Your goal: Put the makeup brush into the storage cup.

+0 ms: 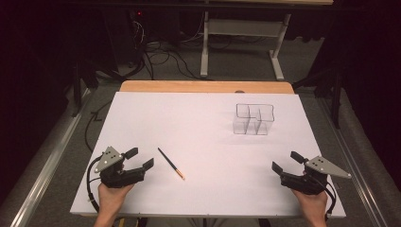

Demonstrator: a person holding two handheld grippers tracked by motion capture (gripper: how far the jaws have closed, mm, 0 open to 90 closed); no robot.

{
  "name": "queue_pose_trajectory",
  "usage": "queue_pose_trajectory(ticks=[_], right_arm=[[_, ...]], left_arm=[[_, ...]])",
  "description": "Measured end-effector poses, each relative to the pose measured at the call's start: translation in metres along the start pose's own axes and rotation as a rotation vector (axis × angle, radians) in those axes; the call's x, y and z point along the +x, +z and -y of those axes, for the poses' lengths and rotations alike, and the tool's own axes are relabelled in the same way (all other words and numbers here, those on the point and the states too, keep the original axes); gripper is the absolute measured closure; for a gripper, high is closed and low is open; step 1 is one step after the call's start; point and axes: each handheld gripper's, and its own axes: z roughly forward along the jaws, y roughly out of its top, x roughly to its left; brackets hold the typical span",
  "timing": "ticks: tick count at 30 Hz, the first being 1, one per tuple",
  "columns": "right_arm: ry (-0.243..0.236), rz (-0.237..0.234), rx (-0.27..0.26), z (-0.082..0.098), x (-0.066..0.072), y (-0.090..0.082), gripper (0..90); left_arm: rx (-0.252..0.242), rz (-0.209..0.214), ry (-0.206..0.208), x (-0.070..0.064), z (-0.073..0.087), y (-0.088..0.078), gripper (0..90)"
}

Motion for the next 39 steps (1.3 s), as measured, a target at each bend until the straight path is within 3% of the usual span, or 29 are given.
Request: queue_pose_trajectory(ticks=[39], right_arm=[[0.012, -0.017, -0.005, 0.0006, 0.001, -0.0003, 17.9]], left_arm=[[0.01, 0.012, -0.024, -0.0033, -0.005, -0.0098, 20.3]])
